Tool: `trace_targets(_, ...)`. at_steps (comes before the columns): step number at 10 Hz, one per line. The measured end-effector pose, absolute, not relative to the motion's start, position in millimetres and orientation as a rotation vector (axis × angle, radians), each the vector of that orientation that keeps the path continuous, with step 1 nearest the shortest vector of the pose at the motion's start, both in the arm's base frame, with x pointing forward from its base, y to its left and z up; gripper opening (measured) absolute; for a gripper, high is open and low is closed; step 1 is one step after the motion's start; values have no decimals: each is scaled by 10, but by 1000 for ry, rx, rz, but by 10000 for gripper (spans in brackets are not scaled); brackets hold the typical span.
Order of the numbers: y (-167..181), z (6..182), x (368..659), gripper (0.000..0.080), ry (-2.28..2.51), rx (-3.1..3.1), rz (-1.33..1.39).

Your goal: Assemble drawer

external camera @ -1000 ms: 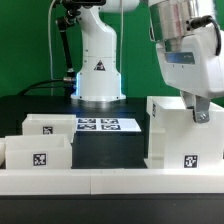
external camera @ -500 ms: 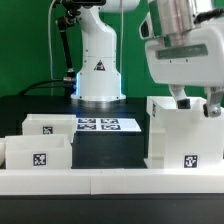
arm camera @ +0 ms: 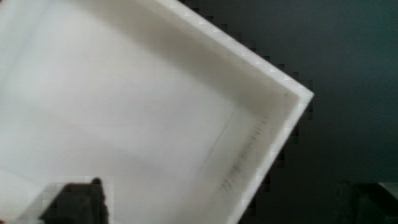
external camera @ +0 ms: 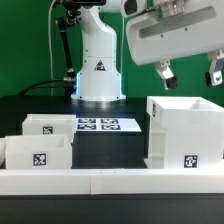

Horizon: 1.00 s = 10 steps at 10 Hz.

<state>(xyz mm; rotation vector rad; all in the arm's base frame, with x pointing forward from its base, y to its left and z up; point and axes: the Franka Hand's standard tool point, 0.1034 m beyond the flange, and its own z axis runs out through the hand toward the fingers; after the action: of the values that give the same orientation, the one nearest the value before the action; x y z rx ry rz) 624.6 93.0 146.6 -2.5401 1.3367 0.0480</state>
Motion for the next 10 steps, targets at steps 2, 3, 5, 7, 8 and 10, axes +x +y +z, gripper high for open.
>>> trace_targets(2,927,1462,6242,648,1219,-2599,31)
trace_targets(3,906,1444,6187,648,965,-2730,6)
trace_targets(5,742,1441,6086,648,487,-2906,15)
trace_targets(7,658,1446,6090,648,324,-2933,-2)
trace_targets(8,658,1440,6089,648,180,-2947,-14)
trace_targets(10,610,1435,6083,648,72,-2954,-24)
